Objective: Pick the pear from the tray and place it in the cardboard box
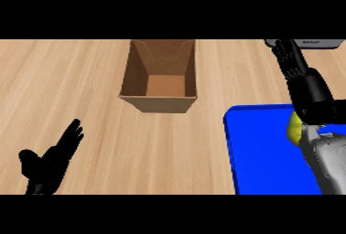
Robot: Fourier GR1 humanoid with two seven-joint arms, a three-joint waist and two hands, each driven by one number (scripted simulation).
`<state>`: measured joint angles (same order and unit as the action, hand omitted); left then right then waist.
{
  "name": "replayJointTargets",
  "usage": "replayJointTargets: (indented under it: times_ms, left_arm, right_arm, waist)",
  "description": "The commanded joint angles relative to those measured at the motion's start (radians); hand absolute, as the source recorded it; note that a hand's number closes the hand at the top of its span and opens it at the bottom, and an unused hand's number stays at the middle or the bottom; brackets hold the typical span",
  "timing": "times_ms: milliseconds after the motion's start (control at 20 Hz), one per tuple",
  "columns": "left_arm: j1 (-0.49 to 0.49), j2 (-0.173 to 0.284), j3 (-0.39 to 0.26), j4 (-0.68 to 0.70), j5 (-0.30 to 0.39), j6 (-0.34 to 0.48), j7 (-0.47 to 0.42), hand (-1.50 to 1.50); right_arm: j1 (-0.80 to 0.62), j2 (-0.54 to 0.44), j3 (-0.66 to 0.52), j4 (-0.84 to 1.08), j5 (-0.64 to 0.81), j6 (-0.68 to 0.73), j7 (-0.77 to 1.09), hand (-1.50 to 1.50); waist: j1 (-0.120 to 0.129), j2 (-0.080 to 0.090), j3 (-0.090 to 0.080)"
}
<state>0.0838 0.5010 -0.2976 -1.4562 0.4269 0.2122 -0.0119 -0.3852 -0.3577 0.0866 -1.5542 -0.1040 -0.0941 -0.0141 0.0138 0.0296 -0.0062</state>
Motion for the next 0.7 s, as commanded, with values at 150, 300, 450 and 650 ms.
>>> replayJointTargets:
  times_ms: [150, 300, 450, 650]
  left_arm:
    - [-0.095, 0.063, 0.059, 0.019, -0.121, 0.072, -0.035, 0.0]
    - [-0.096, 0.069, 0.06, -0.008, -0.14, 0.1, -0.049, 0.0]
    - [-0.119, 0.048, 0.015, -0.015, -0.184, 0.127, -0.003, 0.0]
    - [-0.147, 0.026, -0.008, -0.098, -0.254, 0.2, 0.1, 0.0]
  right_arm:
    - [-0.069, -0.025, -0.239, 0.157, -0.184, 0.055, -0.101, -1.5]
    - [0.059, -0.282, -0.147, 0.272, 0.164, -0.006, -0.011, -1.5]
    - [0.01, -0.047, -0.339, 0.401, -0.01, -0.239, -0.042, -1.5]
    - [0.046, -0.045, -0.414, 0.466, -0.087, -0.145, -0.247, -1.5]
  waist:
    - [-0.011, -0.024, 0.009]
    - [-0.032, 0.01, -0.015]
    - [-0.006, -0.015, 0.01]
    - [-0.01, -0.028, 0.008]
